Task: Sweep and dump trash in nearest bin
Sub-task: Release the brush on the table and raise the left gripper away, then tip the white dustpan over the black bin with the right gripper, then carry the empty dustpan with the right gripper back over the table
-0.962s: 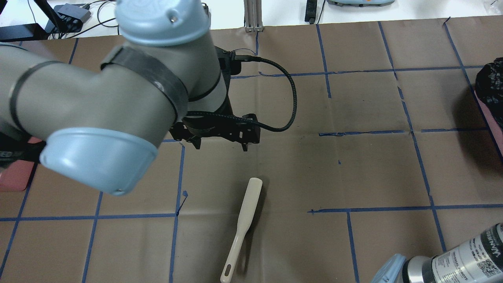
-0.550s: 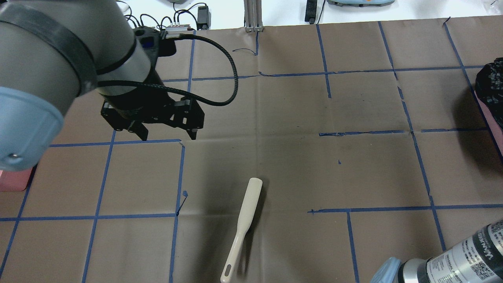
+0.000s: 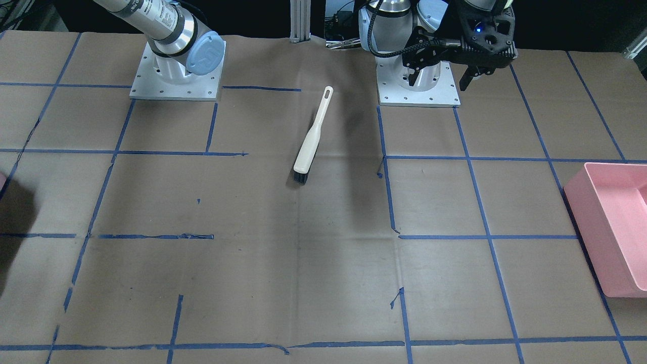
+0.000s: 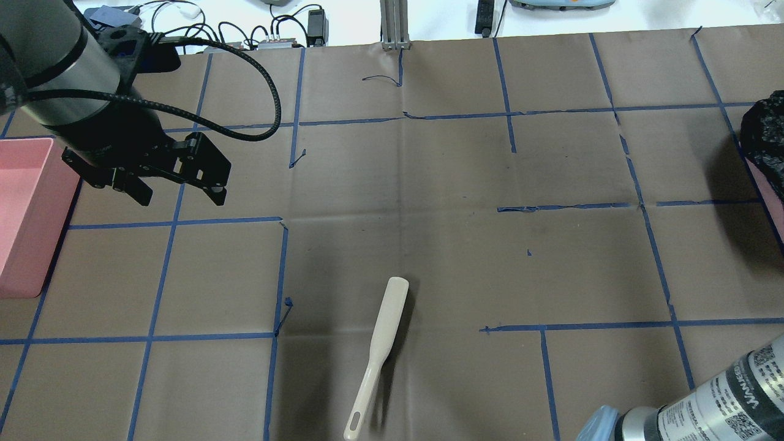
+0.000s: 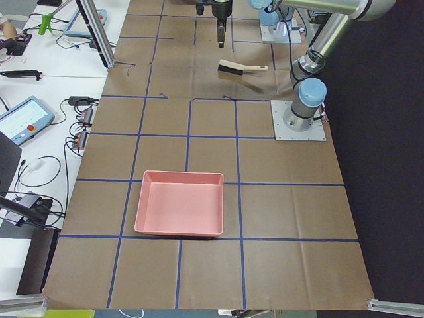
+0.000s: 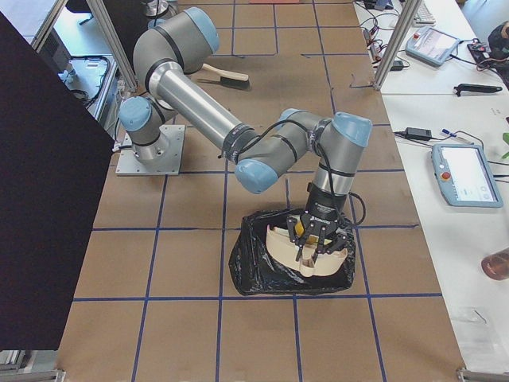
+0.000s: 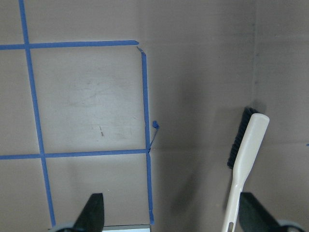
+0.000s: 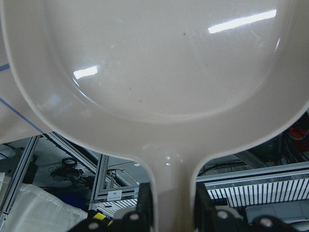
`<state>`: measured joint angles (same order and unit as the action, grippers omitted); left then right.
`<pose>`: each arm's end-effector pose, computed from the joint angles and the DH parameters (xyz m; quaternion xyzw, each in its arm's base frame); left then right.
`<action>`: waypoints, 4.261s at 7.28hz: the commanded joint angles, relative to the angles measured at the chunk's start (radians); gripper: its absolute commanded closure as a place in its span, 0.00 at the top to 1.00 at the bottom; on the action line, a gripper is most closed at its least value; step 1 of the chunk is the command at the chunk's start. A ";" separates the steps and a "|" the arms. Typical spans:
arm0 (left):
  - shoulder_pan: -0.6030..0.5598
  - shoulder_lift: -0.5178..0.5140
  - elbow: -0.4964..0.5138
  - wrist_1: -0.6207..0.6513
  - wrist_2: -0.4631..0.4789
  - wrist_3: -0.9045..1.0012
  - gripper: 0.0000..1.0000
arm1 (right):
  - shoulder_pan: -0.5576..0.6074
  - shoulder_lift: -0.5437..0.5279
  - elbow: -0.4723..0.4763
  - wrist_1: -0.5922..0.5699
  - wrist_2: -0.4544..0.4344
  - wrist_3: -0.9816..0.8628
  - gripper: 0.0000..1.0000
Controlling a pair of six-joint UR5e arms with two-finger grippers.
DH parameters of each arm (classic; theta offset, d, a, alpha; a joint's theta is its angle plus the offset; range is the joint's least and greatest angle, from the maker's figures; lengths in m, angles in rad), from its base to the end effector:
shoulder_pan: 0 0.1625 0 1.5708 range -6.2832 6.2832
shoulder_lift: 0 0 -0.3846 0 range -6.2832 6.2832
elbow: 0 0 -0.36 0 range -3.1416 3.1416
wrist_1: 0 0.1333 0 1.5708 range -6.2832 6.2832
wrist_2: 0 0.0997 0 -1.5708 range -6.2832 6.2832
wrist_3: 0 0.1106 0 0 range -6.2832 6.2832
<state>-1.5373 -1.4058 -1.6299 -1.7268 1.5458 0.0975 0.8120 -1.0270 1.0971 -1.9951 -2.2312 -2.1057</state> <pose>-0.1230 -0.3932 0.4645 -0.0317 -0.9991 -0.0242 0.0141 -0.4217 -0.5399 0.4191 0.5361 -0.7635 -0.2931 0.2091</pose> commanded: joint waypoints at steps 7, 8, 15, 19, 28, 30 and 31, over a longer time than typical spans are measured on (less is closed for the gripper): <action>0.005 0.014 -0.011 0.010 0.010 0.013 1.00 | -0.001 0.005 0.009 0.001 -0.102 0.006 0.01; 0.005 0.014 -0.008 0.010 0.008 0.013 1.00 | 0.001 0.001 0.003 0.006 -0.100 0.000 0.01; 0.005 0.016 -0.002 0.010 0.010 0.013 1.00 | 0.108 -0.180 0.006 0.276 0.130 -0.027 0.02; 0.005 0.014 0.001 0.009 0.048 0.011 1.00 | 0.143 -0.193 0.009 0.436 0.493 0.172 0.02; 0.005 -0.039 0.035 0.091 0.057 0.016 1.00 | 0.698 -0.142 0.092 0.469 0.699 1.596 0.01; 0.000 -0.029 -0.017 0.104 0.059 0.016 1.00 | 0.859 -0.049 0.090 0.321 0.685 1.899 0.01; -0.001 -0.022 -0.025 0.104 0.054 0.015 1.00 | 0.915 -0.004 0.089 0.265 0.683 2.002 0.01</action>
<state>-1.5369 -1.4357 -1.6396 -1.6271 1.6025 0.1131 1.6440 -1.0873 1.1870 -1.6533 -1.5428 -0.2546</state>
